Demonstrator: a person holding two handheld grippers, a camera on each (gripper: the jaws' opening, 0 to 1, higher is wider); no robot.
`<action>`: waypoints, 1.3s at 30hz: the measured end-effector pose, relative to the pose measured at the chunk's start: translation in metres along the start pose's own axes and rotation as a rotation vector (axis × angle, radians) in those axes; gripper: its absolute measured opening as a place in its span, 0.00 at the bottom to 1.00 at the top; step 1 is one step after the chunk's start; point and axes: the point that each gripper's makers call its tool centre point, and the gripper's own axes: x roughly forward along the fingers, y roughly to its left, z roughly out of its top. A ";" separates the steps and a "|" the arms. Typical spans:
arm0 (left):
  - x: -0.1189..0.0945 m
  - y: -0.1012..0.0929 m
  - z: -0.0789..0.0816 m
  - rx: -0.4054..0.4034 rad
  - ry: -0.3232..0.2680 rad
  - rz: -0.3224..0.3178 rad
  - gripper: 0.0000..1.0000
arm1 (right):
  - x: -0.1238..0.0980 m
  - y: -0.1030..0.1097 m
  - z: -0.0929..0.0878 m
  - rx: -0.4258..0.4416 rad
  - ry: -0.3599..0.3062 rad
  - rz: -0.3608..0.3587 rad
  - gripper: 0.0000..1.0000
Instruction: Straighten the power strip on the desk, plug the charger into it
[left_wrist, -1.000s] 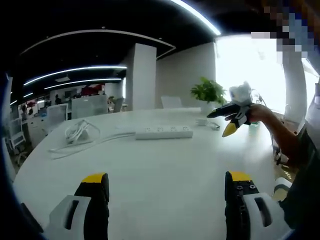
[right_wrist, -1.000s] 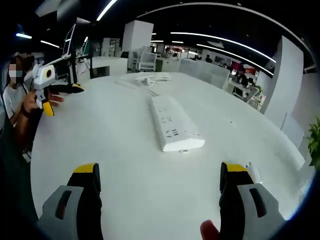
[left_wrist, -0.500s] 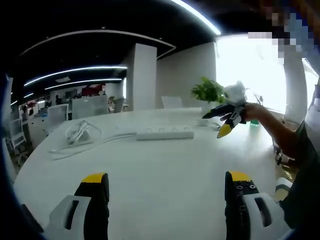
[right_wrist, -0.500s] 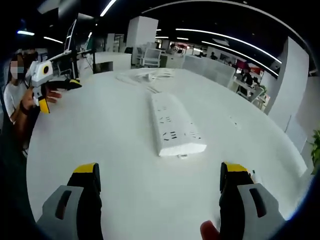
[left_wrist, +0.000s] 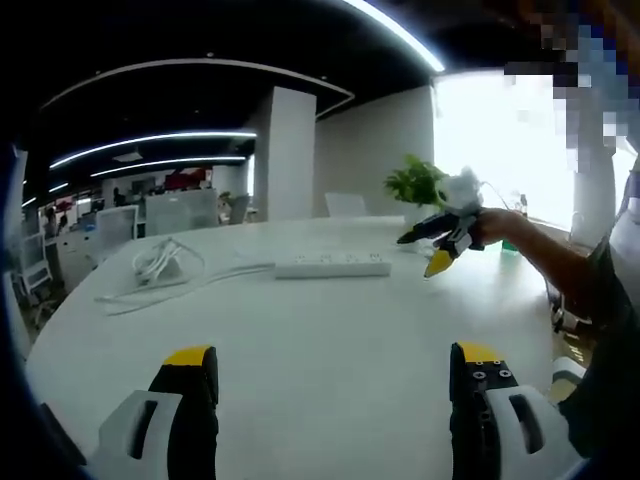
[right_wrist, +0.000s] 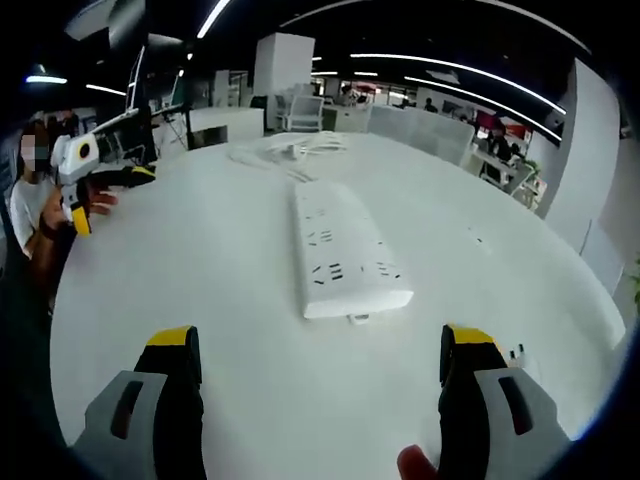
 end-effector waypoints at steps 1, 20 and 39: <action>0.000 0.000 0.000 -0.001 -0.001 -0.001 0.99 | 0.000 -0.001 0.000 0.003 0.000 -0.001 1.00; 0.004 -0.001 -0.001 -0.007 -0.005 -0.012 0.99 | 0.012 -0.002 0.000 0.006 0.020 0.032 1.00; 0.006 0.002 -0.001 -0.008 -0.003 -0.011 0.99 | 0.028 -0.011 0.007 -0.010 0.056 0.058 1.00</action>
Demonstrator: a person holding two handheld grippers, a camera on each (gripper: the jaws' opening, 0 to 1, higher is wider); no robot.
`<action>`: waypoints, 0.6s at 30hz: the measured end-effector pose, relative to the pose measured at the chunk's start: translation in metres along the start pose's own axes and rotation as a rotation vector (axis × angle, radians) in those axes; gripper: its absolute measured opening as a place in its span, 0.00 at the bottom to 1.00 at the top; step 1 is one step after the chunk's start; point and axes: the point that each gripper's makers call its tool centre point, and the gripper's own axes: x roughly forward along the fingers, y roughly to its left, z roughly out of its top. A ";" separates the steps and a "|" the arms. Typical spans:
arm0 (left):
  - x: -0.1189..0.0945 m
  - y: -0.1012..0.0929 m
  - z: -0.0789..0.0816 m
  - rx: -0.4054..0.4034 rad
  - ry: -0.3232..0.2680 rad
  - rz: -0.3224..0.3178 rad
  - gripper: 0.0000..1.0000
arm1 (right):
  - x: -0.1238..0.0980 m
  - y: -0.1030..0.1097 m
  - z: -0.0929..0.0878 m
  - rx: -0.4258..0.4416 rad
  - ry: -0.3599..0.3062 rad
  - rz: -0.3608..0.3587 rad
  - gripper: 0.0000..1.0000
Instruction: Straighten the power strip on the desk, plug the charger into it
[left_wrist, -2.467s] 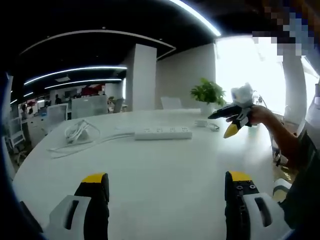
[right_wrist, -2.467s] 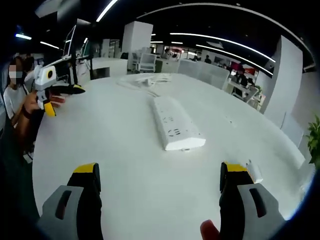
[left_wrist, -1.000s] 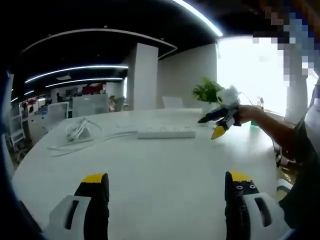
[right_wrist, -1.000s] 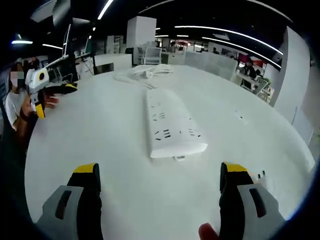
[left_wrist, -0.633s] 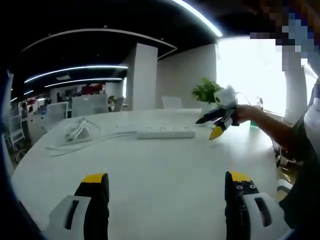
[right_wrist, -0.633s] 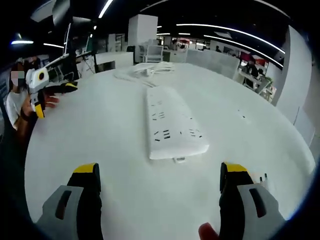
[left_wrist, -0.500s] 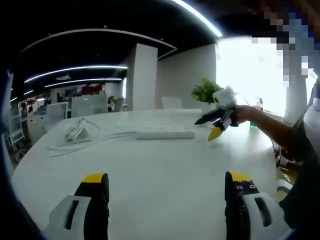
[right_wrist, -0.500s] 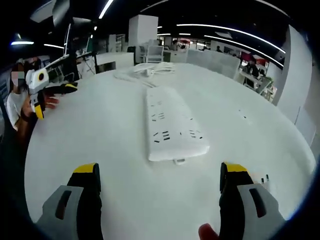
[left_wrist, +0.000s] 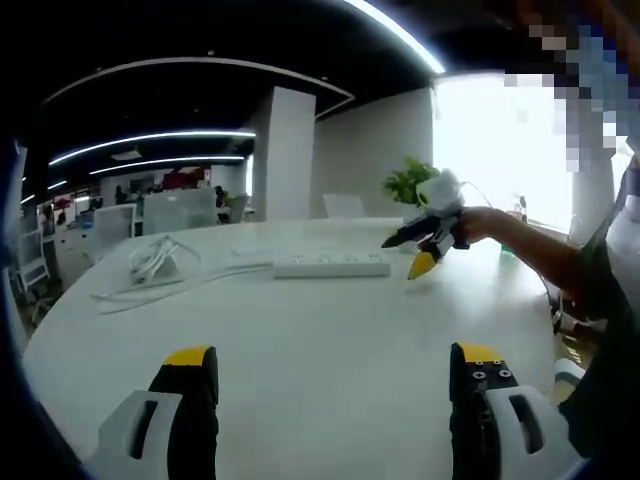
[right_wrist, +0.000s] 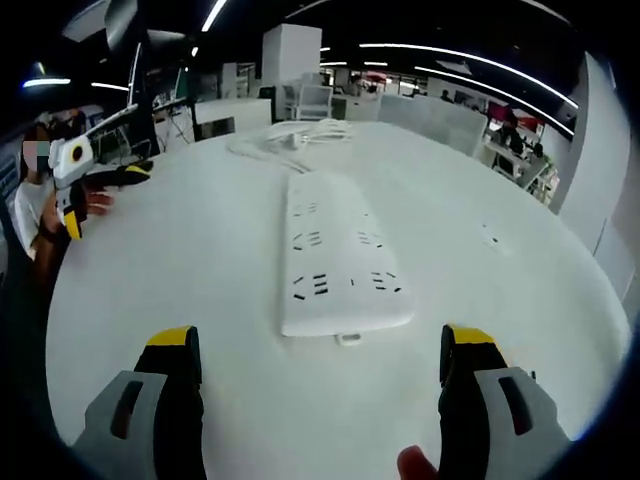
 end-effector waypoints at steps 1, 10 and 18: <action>0.000 0.000 0.000 0.000 0.000 0.000 0.99 | 0.001 0.000 0.000 -0.007 0.008 0.002 1.00; -0.001 0.001 -0.001 -0.002 0.000 0.002 0.99 | 0.010 -0.004 0.004 -0.016 0.015 0.013 1.00; -0.001 0.003 0.000 0.000 0.000 0.007 0.99 | 0.014 -0.007 0.004 -0.018 0.022 0.019 1.00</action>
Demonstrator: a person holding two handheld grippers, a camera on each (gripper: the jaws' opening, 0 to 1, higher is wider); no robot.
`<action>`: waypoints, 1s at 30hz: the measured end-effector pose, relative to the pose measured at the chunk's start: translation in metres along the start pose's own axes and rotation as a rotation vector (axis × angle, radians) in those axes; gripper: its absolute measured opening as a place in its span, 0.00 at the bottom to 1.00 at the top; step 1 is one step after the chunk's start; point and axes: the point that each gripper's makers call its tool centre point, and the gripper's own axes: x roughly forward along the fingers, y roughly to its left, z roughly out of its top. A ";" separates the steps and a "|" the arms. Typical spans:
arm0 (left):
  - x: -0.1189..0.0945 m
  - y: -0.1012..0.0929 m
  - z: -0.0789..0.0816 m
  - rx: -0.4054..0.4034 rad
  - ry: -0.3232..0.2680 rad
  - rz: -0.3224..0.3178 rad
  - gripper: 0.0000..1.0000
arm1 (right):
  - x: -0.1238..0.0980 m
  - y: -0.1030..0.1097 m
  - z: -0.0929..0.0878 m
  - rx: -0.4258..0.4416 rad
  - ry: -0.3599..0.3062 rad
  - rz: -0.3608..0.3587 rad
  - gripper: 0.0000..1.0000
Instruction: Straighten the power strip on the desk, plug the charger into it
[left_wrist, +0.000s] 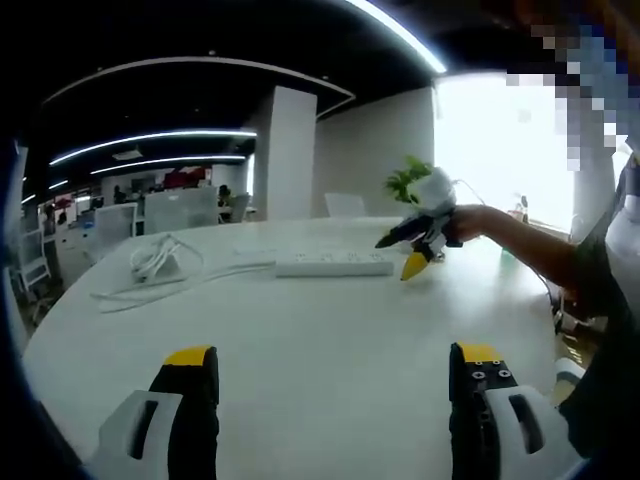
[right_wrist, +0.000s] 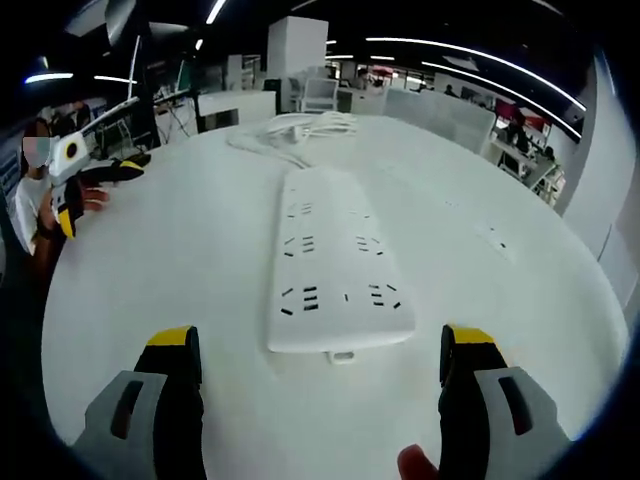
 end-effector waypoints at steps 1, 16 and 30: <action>0.000 0.000 0.000 0.000 0.000 0.000 0.99 | 0.001 -0.001 0.000 -0.001 0.001 -0.001 1.00; 0.000 0.002 -0.001 0.001 0.001 0.004 0.98 | 0.011 -0.007 0.001 -0.003 0.012 0.004 0.99; -0.001 0.005 -0.001 -0.004 0.000 0.013 0.98 | 0.019 -0.010 0.002 0.015 0.004 0.016 0.96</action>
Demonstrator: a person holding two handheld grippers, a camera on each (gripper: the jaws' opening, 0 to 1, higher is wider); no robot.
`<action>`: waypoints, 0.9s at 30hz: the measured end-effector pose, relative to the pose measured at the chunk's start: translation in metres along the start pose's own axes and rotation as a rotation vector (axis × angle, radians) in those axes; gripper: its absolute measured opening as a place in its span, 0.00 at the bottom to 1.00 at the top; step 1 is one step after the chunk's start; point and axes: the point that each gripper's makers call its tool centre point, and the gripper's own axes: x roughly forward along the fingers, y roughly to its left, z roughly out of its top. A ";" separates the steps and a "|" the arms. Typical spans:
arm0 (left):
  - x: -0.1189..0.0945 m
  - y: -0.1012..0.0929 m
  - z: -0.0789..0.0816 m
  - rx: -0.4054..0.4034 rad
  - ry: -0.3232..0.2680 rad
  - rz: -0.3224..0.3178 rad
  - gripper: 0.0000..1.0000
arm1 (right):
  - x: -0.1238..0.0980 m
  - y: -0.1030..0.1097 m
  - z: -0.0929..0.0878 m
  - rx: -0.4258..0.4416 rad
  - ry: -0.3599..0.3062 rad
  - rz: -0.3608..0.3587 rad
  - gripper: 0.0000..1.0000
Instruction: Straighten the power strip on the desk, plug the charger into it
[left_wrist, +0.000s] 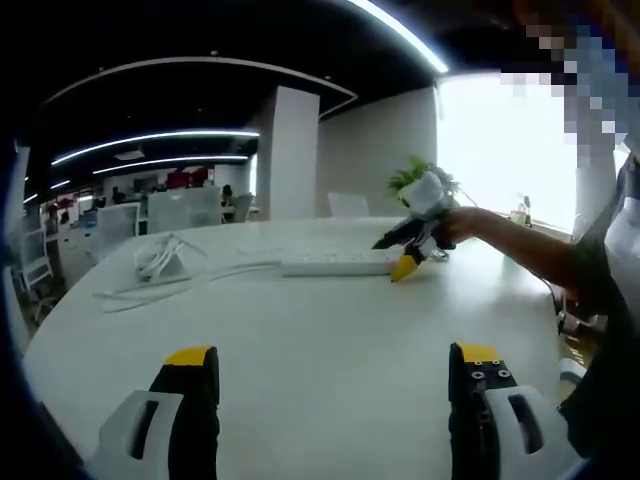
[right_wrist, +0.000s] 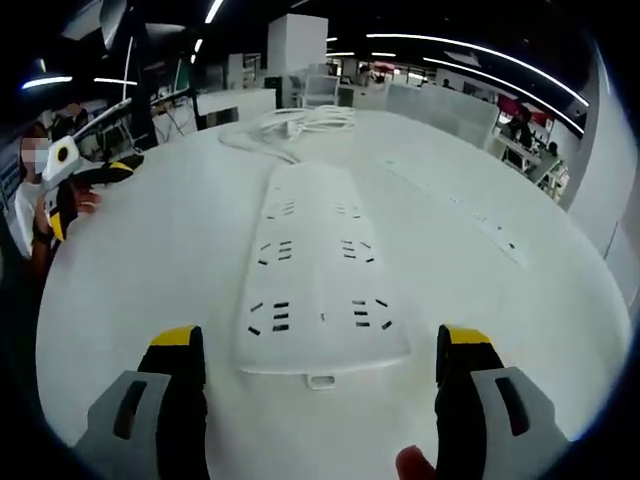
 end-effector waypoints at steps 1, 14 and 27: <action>0.000 0.000 0.000 0.000 0.001 -0.001 0.98 | 0.000 0.000 0.000 0.002 0.000 0.001 0.96; 0.002 0.000 0.000 -0.002 -0.002 0.000 0.98 | -0.005 0.000 0.010 0.034 -0.044 0.011 0.69; 0.001 -0.001 0.001 0.001 -0.004 0.002 0.98 | -0.005 0.003 0.007 0.035 -0.049 0.012 0.69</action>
